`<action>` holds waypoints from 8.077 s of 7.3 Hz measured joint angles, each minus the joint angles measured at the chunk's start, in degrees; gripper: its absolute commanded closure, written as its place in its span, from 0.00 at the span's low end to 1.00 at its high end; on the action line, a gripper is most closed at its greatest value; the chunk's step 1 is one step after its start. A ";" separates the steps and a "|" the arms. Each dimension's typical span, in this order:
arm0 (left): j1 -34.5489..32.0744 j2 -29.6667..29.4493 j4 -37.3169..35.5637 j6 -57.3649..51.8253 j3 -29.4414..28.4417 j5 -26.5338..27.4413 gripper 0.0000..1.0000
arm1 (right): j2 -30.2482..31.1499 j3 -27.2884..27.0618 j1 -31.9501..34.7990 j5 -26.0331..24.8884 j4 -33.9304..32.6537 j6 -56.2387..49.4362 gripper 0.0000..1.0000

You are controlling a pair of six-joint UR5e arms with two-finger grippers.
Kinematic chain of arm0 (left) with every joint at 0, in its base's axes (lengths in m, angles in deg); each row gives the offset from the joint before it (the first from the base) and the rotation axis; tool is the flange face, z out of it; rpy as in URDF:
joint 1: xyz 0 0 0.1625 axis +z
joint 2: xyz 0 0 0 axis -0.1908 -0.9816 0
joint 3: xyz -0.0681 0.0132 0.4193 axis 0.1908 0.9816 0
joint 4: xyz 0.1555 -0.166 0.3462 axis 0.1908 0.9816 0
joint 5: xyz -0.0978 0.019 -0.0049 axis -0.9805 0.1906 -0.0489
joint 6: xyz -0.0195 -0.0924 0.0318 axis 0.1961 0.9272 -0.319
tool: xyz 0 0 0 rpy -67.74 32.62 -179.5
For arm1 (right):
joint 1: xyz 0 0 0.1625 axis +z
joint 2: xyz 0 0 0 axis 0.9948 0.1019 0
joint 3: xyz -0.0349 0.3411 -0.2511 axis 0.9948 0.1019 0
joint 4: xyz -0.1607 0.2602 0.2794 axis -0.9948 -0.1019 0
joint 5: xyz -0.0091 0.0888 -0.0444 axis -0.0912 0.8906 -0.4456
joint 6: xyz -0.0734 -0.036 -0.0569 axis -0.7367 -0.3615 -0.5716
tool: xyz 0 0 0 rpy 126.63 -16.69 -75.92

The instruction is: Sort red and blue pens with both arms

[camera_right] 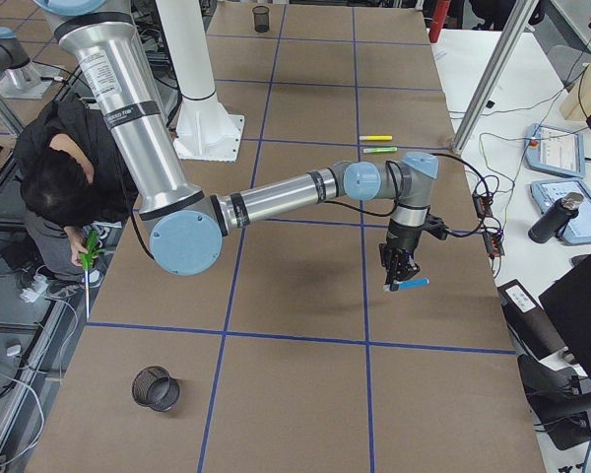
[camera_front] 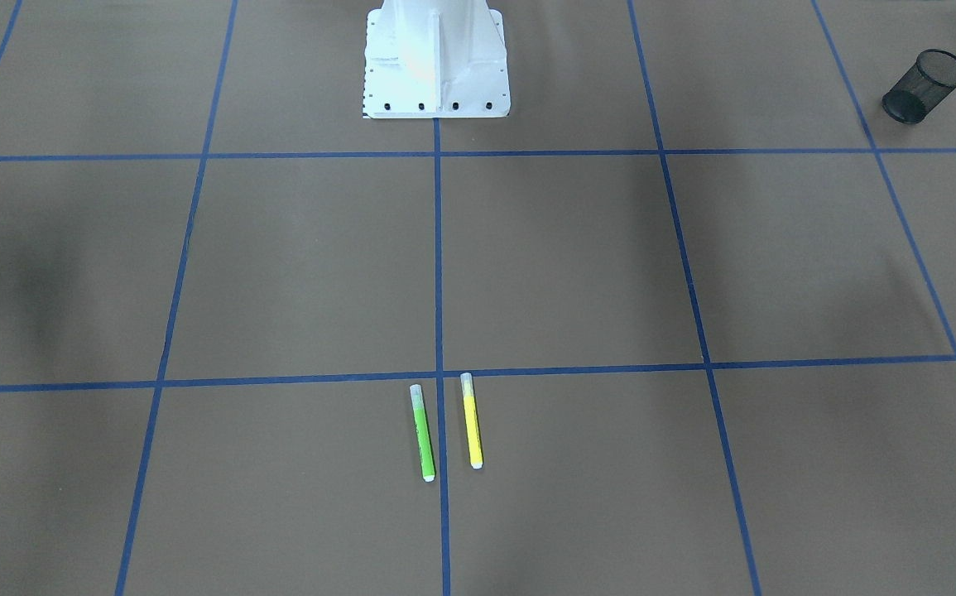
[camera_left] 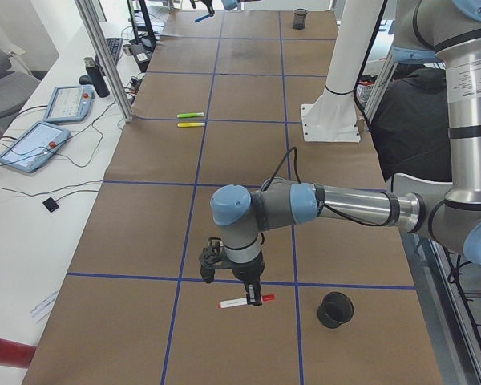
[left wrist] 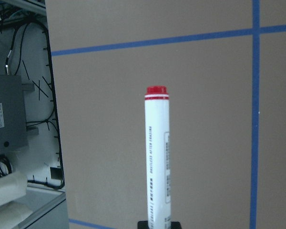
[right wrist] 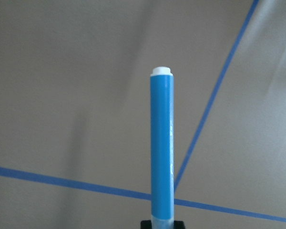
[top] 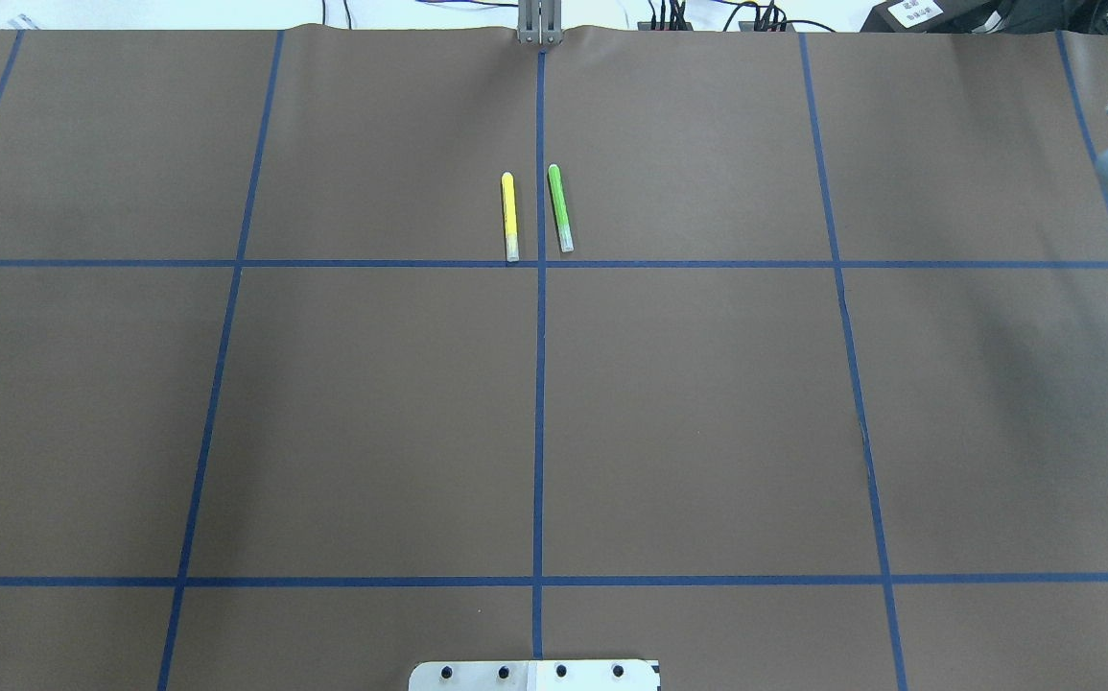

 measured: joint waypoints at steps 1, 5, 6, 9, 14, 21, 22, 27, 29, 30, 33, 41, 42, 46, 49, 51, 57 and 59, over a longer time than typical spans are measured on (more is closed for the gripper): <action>-1.58 3.95 -1.57 0.16 0.04 -4.11 1.00 | 1.16 -0.61 3.04 0.51 -3.94 -3.06 1.00; -7.68 8.34 -28.51 0.70 -1.25 -22.38 1.00 | 7.35 -4.39 9.59 8.89 -12.90 -4.97 1.00; -8.37 8.89 -34.01 0.71 -2.22 -25.69 1.00 | 8.83 -5.07 10.44 10.31 -13.10 -5.04 1.00; -10.05 11.50 -39.83 0.23 -7.27 -29.40 1.00 | 10.11 -5.40 11.55 11.25 -13.13 -5.11 1.00; -11.50 12.11 -40.10 0.07 -14.52 -33.44 0.02 | 10.53 -5.41 13.36 11.43 -13.03 -6.84 1.00; -11.49 6.39 -36.95 -0.12 -13.60 -38.44 0.00 | 15.77 -5.89 19.57 12.43 -16.62 -11.44 1.00; -11.41 3.46 -35.13 0.17 -12.12 -38.57 0.00 | 16.36 -5.90 20.53 12.51 -19.48 -12.34 1.00; -10.31 -12.17 -17.61 7.09 -9.57 -38.15 0.00 | 28.18 -5.47 26.33 12.56 -25.99 -18.38 1.00; -7.86 -12.56 -6.33 7.35 -9.44 -37.98 0.00 | 32.41 -4.31 29.48 12.23 -31.15 -20.78 1.00; -6.70 -12.62 -1.25 8.02 -9.48 -37.65 0.00 | 34.16 -3.73 31.06 12.02 -34.71 -21.81 1.00; -3.61 -12.50 9.00 15.83 -9.63 -37.16 0.00 | 35.89 -2.51 37.16 7.52 -41.75 -22.97 1.00; -2.56 -12.16 11.06 17.61 -9.87 -37.20 0.00 | 36.52 2.61 39.19 8.59 -41.46 -22.31 0.01; -2.56 -12.13 11.08 17.59 -9.89 -37.20 0.00 | 36.50 3.33 39.19 8.74 -41.03 -22.40 0.00; -2.50 -12.16 11.09 17.52 -10.14 -36.72 0.00 | 34.20 6.14 39.20 10.64 -29.10 -18.46 0.00; -2.26 -12.17 11.15 17.47 -10.86 -35.21 0.00 | 26.57 1.43 38.86 11.68 -19.84 -10.30 0.00; -2.16 -12.30 13.72 17.31 -12.15 -35.11 0.00 | 25.04 -2.48 37.82 15.66 -9.89 -9.44 0.00; 1.77 -17.63 23.01 18.75 -14.85 -15.53 0.00 | 17.82 -10.39 20.05 29.61 5.45 18.75 0.00; 3.78 -16.58 23.65 21.10 -12.27 -9.06 0.00 | 17.47 -10.27 18.50 30.21 11.09 20.72 0.00</action>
